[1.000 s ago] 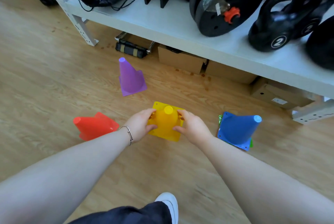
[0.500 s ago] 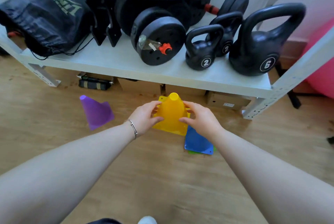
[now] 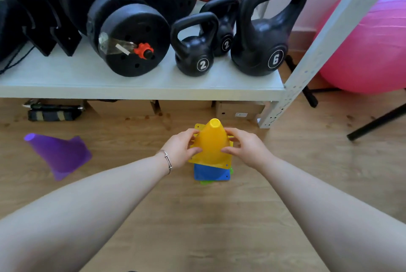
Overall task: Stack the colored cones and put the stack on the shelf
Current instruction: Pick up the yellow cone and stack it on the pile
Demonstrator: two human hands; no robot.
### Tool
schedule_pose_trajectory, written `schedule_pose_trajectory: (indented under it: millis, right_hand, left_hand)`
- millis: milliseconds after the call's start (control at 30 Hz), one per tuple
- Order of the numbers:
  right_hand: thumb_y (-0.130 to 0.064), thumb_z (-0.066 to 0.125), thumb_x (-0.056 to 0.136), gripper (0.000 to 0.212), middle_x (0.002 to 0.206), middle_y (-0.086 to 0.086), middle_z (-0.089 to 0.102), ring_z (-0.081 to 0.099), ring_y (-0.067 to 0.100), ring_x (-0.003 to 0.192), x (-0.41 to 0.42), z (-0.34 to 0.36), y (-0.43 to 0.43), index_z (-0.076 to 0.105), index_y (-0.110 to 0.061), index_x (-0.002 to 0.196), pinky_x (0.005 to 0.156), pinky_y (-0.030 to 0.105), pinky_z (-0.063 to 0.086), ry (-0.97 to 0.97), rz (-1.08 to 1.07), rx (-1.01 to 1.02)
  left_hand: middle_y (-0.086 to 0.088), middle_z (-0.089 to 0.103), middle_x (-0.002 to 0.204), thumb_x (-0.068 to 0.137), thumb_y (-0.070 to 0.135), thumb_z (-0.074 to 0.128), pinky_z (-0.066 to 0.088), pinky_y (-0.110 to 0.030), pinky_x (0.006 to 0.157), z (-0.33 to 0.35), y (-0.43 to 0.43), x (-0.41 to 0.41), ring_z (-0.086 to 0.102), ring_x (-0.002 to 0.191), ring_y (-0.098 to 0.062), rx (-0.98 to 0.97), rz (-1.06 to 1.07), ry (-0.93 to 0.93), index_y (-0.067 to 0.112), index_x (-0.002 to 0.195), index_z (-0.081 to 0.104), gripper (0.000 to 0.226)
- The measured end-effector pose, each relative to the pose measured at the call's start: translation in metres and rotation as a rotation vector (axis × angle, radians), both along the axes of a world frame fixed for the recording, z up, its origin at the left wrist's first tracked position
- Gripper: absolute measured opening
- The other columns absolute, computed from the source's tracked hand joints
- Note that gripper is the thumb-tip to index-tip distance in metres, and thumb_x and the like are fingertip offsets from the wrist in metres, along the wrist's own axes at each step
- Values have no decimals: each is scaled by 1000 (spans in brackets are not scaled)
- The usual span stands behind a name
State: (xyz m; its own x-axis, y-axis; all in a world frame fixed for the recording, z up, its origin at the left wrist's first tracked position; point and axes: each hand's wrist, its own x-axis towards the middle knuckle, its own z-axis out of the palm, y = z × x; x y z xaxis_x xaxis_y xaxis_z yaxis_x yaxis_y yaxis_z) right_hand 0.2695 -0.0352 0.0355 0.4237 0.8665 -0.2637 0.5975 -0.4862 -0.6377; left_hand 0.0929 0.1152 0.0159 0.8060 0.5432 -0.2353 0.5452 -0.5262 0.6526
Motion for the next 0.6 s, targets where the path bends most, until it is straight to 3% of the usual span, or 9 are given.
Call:
schedule_pose_trajectory:
  millis: [367,600]
  right_hand:
    - [-25,78,77,72,136,-1,58,54,17,126,4,-74,-2,45,-27,140,102,37,48,123,-49,-103]
    - [-29,80,73,78,137,-1,57,52,17,128,7,-103,-2,42,-28,142,103,37,46,127,-54,-182]
  left_hand:
    - [-9,60,127,84,29,68,52,-38,96,-67,-7,10,60,114,-22,-89,2,104,21,135,41,59]
    - [-11,63,121,82,29,70,51,-40,95,-90,-19,15,62,109,-27,-140,69,118,21,133,43,58]
